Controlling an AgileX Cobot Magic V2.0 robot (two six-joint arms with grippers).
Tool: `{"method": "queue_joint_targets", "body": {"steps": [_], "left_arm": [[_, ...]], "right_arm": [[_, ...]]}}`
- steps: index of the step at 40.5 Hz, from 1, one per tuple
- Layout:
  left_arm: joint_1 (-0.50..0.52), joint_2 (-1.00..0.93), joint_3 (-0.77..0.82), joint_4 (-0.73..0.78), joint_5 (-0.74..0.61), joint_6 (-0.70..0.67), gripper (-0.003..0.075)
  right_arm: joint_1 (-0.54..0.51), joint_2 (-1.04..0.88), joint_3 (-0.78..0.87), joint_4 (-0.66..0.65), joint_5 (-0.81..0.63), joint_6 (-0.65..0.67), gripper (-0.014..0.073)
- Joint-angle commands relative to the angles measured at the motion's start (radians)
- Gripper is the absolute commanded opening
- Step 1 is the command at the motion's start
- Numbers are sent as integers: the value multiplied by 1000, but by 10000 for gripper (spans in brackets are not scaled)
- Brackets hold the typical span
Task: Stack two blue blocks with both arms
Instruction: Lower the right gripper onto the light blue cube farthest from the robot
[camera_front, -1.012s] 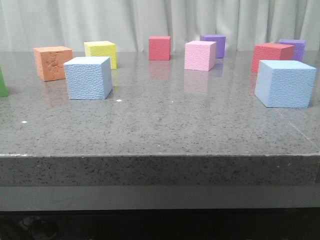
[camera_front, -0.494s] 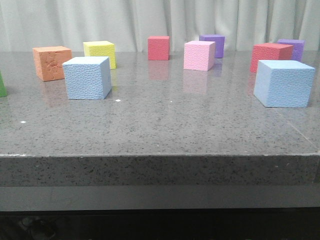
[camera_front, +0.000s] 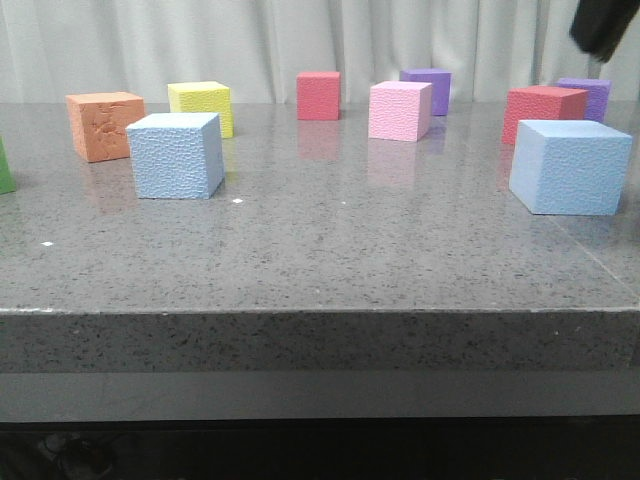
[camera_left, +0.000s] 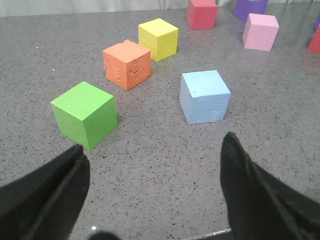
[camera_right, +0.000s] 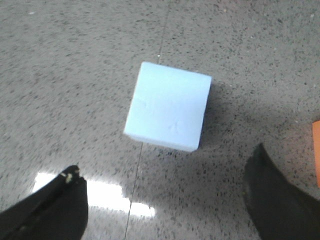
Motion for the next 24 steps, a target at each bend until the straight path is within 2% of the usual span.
{"method": "queue_joint_targets", "body": {"steps": [1, 11, 24], "left_arm": [[-8, 13, -35, 4, -62, -2, 536], [-8, 13, -35, 5, -62, -2, 536], [-8, 13, -35, 5, -62, -2, 536]], "right_arm": [[-16, 49, -68, -27, -38, 43, 659], [-17, 161, -102, -27, -124, 131, 653], [-18, 265, -102, -40, -198, 145, 653]]}}
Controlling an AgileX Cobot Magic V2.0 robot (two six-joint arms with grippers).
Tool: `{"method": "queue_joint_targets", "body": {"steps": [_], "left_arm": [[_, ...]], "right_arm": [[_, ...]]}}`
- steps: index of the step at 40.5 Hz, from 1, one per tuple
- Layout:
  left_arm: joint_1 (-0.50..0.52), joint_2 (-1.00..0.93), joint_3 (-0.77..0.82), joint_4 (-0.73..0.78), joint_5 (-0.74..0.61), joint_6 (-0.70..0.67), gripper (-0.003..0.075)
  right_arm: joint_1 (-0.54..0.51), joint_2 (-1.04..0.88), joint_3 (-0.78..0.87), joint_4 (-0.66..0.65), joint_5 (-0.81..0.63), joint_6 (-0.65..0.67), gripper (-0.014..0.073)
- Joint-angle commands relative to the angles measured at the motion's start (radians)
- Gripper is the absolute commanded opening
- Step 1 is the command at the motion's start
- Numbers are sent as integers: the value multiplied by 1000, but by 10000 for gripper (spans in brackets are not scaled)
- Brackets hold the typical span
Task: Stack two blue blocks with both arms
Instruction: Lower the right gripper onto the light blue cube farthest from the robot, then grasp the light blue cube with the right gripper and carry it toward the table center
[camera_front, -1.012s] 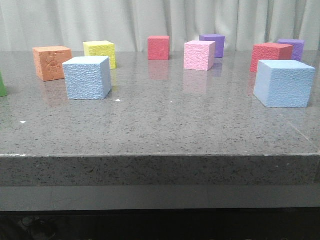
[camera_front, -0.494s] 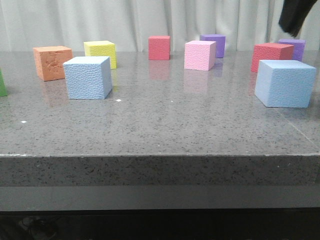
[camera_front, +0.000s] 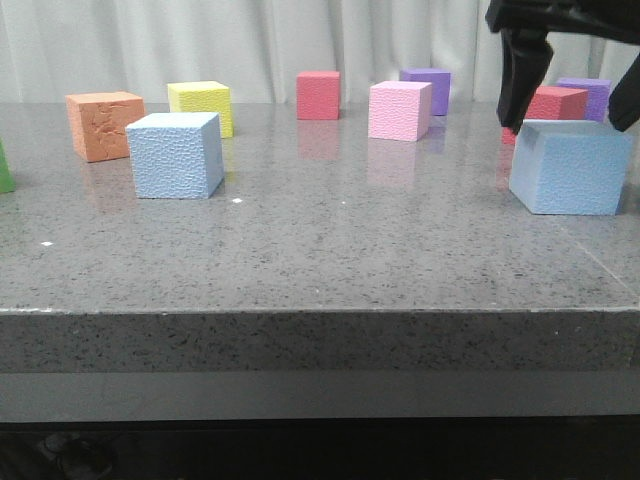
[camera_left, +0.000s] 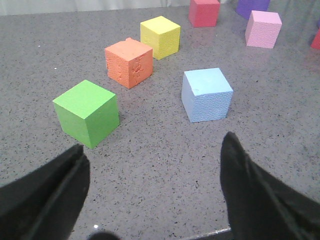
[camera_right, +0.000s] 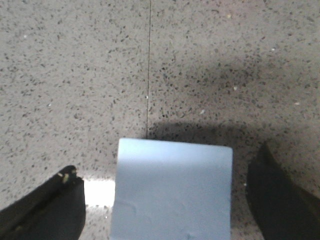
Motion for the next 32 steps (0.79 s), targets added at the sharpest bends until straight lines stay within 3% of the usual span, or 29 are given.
{"method": "queue_joint_targets", "body": {"steps": [1, 12, 22, 29, 32], "left_arm": [[-8, 13, -35, -1, -67, -2, 536], [-8, 13, -35, -1, -65, -7, 536], [-8, 13, -35, -1, -65, -7, 536], [-8, 13, -35, -1, -65, -7, 536], [-8, 13, -35, -1, -63, -7, 536]], "right_arm": [[-7, -3, -35, -23, -56, 6, 653], [-7, 35, -35, -23, -56, 33, 646], [-7, 32, -35, -23, -54, 39, 418], [-4, 10, -65, -20, -23, 13, 407], [12, 14, -126, -3, 45, -90, 407]]}}
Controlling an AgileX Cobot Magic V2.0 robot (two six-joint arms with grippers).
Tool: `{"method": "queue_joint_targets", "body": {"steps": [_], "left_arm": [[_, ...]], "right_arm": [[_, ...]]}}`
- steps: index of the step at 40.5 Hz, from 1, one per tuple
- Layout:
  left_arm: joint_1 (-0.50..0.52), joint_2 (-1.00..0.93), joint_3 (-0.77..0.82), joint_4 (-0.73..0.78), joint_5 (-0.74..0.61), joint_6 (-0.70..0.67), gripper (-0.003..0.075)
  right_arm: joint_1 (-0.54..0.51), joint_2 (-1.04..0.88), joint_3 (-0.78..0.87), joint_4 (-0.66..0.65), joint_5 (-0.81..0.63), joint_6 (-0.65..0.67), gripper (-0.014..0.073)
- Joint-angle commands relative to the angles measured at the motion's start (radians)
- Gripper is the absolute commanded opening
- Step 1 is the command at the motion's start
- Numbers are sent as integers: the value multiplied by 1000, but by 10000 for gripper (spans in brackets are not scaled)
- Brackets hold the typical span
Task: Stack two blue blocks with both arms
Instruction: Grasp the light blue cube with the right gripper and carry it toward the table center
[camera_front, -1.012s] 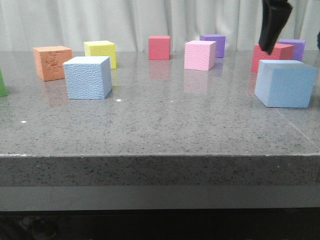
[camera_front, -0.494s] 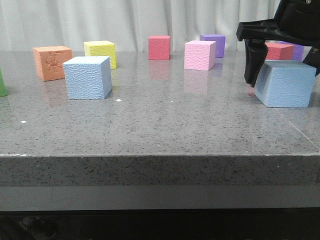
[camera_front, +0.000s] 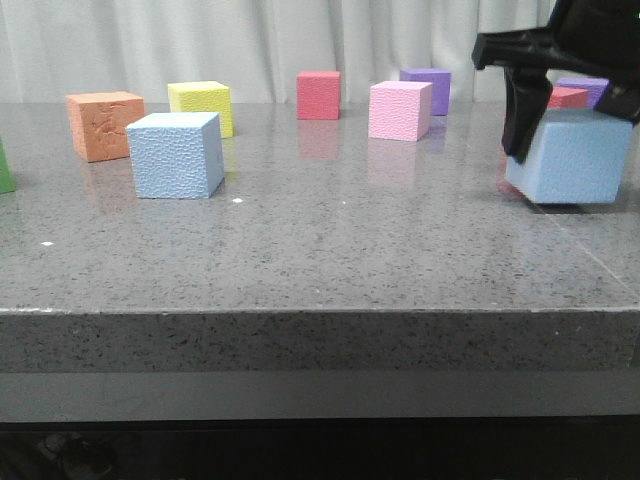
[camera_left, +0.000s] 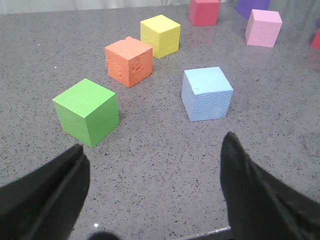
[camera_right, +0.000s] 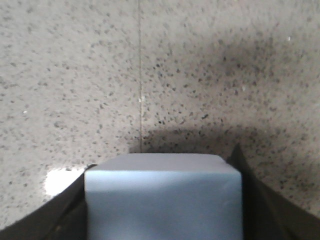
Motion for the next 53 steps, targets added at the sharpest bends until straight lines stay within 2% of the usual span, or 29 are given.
{"method": "queue_joint_targets", "body": {"steps": [1, 13, 18, 24, 38, 44, 47, 53], "left_arm": [[-8, 13, -35, -1, -65, -7, 536], [-8, 13, -35, -1, -65, -2, 536], [-8, 13, -35, -1, -65, -2, 536], [-8, 13, -35, -1, -63, -2, 536], [-8, 13, -35, -1, -63, -7, 536], [-8, 13, -35, -1, -61, -7, 536], [-8, 13, -35, -1, -58, -2, 536], [-8, 13, -35, -1, -48, -7, 536]], "right_arm": [[17, -51, -109, 17, 42, -147, 407], [64, 62, -369, 323, 209, -776, 407], [102, 112, -438, 345, 267, -1047, 401], [149, 157, -460, 346, 276, -1279, 400], [179, 234, -463, 429, 248, -1529, 401], [179, 259, -470, 443, 234, -1549, 406], [179, 260, -470, 445, 225, -1549, 437], [179, 261, -470, 445, 198, -1548, 582]]}}
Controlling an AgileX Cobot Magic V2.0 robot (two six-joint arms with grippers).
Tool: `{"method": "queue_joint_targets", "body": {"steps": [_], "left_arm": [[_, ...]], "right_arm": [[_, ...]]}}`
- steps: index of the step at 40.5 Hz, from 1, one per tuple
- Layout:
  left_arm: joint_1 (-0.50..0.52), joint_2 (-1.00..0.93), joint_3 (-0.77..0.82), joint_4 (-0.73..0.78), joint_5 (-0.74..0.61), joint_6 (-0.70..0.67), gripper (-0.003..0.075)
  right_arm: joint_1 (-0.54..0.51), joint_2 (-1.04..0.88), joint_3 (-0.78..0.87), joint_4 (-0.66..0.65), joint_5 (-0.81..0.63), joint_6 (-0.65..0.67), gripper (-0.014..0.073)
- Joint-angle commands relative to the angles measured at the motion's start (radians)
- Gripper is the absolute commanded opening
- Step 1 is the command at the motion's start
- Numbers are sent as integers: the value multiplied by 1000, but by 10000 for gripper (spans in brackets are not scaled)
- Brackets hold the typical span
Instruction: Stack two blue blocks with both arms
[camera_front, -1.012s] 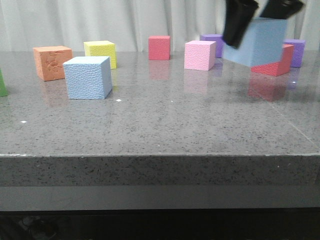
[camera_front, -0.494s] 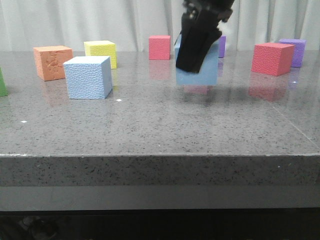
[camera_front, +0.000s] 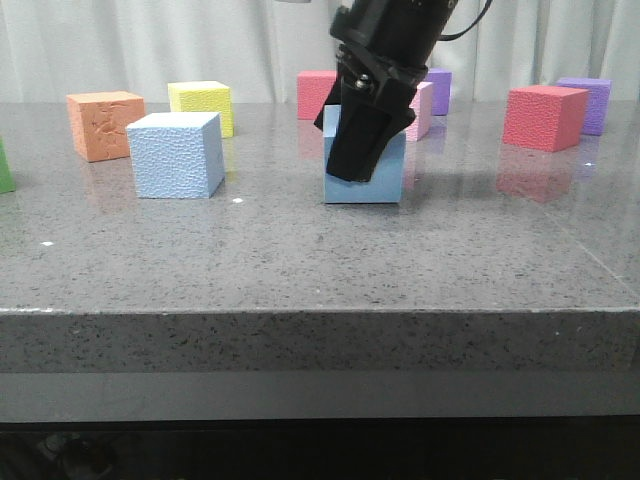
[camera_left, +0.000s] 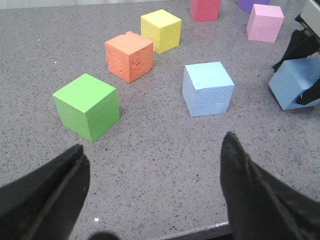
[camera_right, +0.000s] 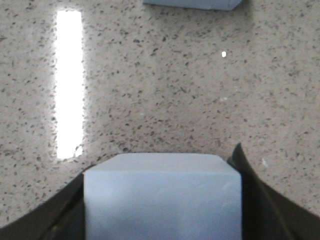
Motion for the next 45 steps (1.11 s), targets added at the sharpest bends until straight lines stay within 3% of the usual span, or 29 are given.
{"method": "queue_joint_targets", "body": {"steps": [1, 5, 15, 21, 31, 35, 45], "left_arm": [[-8, 13, -35, -1, -62, -7, 536], [-8, 13, -35, -1, -55, -7, 536], [-8, 13, -35, -1, -51, -7, 536], [-8, 13, -35, -1, -51, -7, 536], [-8, 13, -35, -1, -51, -7, 536], [-8, 13, -35, -1, -53, -7, 536], [-8, 13, -35, -1, -99, -7, 536]], "right_arm": [[-1, -57, -33, 38, -40, -12, 600], [-1, -57, -33, 38, -44, -12, 647], [-1, -104, -33, 65, -47, 58, 645], [-1, -202, -33, 63, -51, 298, 645], [-4, -419, 18, -123, 4, 1009, 643], [-2, -522, 132, -173, -37, 1102, 643], [-2, -777, 451, -199, -133, 1109, 643]]}}
